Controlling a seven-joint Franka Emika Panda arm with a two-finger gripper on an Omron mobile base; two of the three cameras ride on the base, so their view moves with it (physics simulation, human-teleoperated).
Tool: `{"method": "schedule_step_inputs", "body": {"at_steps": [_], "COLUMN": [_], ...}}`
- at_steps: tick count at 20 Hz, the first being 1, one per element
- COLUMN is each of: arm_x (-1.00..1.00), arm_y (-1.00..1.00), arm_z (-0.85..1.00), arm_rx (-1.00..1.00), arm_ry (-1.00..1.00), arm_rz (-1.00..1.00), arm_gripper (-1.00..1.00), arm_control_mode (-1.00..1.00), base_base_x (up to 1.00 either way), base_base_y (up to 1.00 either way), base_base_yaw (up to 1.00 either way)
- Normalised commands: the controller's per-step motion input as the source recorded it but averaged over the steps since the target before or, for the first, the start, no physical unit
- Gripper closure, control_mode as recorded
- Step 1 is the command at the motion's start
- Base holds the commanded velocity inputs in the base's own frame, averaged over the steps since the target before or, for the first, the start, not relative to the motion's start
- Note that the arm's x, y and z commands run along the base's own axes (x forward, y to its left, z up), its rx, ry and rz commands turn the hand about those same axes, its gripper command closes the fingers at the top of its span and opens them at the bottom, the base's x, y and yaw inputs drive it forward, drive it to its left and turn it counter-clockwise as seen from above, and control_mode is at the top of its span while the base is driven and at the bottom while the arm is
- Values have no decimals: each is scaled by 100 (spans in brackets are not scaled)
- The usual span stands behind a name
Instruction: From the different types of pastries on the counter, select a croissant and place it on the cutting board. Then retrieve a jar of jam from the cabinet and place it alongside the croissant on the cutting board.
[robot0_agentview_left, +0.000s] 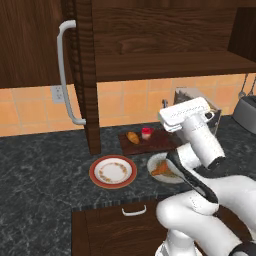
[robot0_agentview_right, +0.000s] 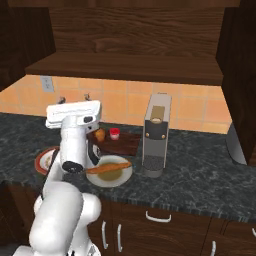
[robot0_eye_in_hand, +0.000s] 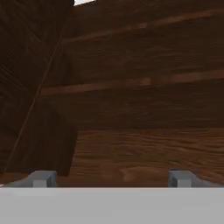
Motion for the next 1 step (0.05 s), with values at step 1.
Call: {"method": "schedule_step_inputs", "body": {"at_steps": [1], "arm_x": [-100], "arm_y": [0], "arm_z": [100], "arm_rx": [0], "arm_ry": [-65], "arm_rz": [15], "arm_gripper": [-100], "arm_control_mode": [-100], "base_base_x": [0], "base_base_y": [0], "base_base_yaw": [0]}}
